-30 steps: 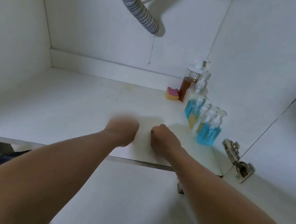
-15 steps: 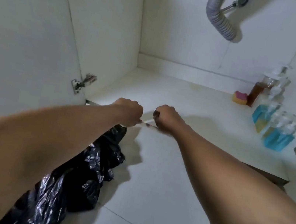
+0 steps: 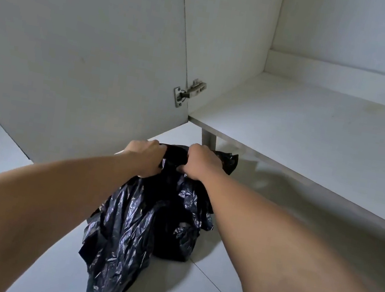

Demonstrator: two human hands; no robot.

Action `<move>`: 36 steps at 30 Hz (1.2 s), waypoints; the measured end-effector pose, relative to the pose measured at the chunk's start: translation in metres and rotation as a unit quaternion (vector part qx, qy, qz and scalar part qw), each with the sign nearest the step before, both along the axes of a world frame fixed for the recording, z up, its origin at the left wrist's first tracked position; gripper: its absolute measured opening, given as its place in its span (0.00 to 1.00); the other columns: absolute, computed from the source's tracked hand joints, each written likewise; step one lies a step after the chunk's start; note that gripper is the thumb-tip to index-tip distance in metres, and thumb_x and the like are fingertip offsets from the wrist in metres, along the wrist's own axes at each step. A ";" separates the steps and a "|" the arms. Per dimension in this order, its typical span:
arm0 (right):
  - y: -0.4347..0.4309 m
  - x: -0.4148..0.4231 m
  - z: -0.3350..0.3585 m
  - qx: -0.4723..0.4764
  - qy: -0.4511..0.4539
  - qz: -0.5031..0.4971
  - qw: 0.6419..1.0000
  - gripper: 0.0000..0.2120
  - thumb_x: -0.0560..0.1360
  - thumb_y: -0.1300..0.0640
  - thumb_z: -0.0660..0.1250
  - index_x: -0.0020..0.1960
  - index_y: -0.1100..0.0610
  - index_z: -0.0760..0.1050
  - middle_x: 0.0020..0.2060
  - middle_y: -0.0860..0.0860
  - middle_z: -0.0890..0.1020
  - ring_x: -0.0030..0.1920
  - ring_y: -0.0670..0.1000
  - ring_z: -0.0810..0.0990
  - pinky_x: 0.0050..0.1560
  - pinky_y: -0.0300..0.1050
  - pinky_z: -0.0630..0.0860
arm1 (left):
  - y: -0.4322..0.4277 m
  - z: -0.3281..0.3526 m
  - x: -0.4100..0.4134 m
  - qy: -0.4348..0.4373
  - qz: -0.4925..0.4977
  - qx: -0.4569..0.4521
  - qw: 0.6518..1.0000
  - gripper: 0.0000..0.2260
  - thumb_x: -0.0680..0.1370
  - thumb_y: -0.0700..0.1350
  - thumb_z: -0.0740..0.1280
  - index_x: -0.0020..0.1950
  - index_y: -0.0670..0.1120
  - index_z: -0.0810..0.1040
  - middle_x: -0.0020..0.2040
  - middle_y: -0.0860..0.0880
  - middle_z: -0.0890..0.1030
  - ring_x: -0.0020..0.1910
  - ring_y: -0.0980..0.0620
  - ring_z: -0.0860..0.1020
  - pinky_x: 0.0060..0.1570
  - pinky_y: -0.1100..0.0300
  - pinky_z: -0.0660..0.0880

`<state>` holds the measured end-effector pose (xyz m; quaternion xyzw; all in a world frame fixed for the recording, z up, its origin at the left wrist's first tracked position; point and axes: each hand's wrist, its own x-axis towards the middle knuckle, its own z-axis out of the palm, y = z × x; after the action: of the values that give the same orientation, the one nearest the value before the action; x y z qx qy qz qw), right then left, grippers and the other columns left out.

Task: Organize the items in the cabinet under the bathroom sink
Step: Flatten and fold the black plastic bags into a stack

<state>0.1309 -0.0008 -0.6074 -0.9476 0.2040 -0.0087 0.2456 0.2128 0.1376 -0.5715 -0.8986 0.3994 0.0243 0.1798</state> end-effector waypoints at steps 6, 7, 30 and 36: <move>0.008 0.014 -0.012 -0.012 0.089 -0.010 0.996 0.10 0.74 0.68 0.65 0.39 0.59 0.67 0.35 0.53 0.72 0.42 0.59 0.77 0.38 0.46 0.71 | 0.011 -0.022 -0.001 -0.020 -0.001 -0.014 1.000 0.11 0.77 0.42 0.65 0.59 0.49 0.72 0.56 0.50 0.80 0.54 0.45 0.80 0.39 0.55 0.69; 0.009 0.019 -0.008 -0.004 0.093 -0.004 0.996 0.08 0.74 0.67 0.64 0.39 0.59 0.68 0.36 0.54 0.72 0.40 0.58 0.77 0.35 0.44 0.70 | 0.015 -0.023 -0.002 -0.033 0.000 -0.015 0.999 0.12 0.77 0.39 0.64 0.60 0.48 0.71 0.56 0.49 0.80 0.55 0.45 0.81 0.39 0.54 0.69; 0.004 -0.021 0.075 -0.072 0.060 0.071 0.993 0.08 0.78 0.56 0.66 0.41 0.56 0.75 0.40 0.51 0.74 0.44 0.56 0.76 0.40 0.45 0.69 | 0.053 0.072 0.010 0.067 -0.005 -0.026 0.997 0.14 0.77 0.35 0.59 0.61 0.34 0.75 0.60 0.38 0.78 0.57 0.41 0.79 0.44 0.58 0.73; 0.037 -0.017 0.124 -0.023 -0.006 0.035 0.999 0.15 0.82 0.52 0.64 0.44 0.62 0.79 0.34 0.56 0.76 0.38 0.56 0.74 0.40 0.47 0.70 | 0.065 0.096 0.011 0.102 0.002 -0.078 0.992 0.19 0.69 0.56 0.78 0.39 0.43 0.74 0.36 0.48 0.74 0.43 0.45 0.76 0.48 0.50 0.79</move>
<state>0.1138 0.0366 -0.4838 -0.9595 0.1690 -0.0100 0.2250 0.2234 0.2021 -0.4758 -0.9036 0.4145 0.0846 0.0677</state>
